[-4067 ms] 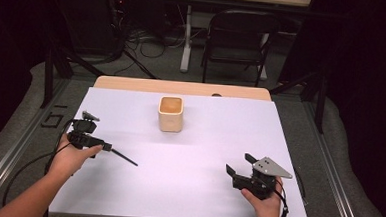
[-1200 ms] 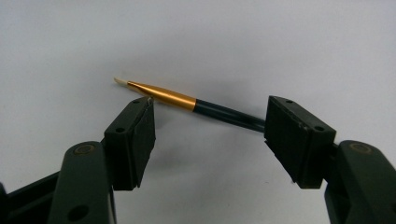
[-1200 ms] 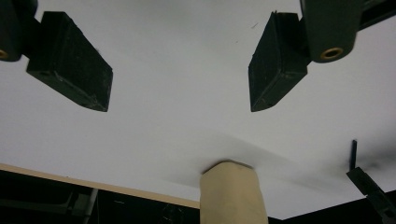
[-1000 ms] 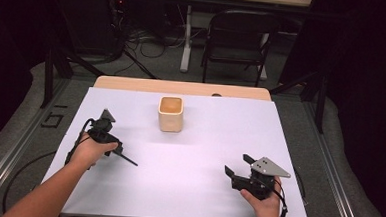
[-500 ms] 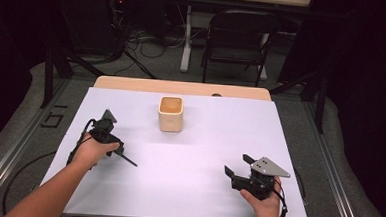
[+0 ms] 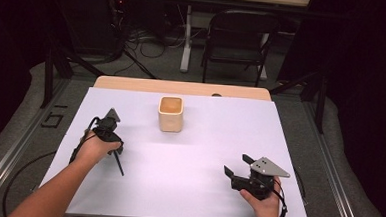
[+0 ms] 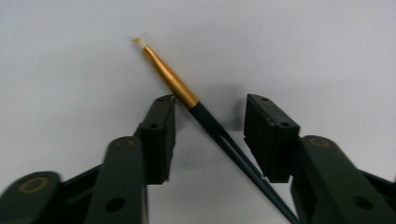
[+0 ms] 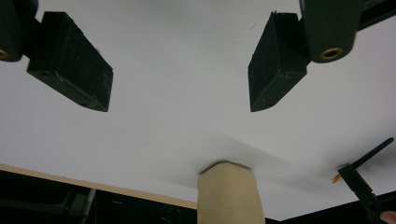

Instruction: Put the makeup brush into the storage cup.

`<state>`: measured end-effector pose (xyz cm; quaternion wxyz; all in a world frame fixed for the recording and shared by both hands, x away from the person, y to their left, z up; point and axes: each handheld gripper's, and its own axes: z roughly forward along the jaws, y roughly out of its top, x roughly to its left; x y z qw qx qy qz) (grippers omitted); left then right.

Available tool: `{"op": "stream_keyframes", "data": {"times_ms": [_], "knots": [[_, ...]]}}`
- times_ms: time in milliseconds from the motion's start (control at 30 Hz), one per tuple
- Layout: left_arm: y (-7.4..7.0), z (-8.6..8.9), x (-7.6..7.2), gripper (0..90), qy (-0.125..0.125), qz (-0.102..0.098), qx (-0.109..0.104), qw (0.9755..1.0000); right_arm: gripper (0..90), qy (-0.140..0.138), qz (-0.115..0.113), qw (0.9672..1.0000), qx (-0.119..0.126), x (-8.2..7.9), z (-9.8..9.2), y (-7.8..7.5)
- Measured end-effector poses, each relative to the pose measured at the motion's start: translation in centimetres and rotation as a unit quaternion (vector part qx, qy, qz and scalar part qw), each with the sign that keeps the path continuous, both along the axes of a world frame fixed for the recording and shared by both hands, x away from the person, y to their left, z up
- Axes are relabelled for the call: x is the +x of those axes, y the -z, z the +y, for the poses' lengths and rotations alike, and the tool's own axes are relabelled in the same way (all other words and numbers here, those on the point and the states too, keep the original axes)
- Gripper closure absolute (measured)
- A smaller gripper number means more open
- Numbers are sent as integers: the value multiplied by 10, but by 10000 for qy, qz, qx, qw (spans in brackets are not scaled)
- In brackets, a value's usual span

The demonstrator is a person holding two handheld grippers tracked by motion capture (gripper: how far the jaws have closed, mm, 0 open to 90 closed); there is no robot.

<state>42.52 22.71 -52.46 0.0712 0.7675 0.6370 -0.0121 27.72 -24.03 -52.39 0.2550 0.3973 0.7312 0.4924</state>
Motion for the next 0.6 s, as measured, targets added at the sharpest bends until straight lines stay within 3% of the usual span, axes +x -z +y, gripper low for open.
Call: {"op": "stream_keyframes", "data": {"times_ms": [400,600], "knots": [[-1,2,2,810,75,24,362,9993,226,-16,31,10000,-30,0,0,0],[0,2,3,835,59,23,381,9993,226,-20,55,10000,-23,0,-1,0]]}}
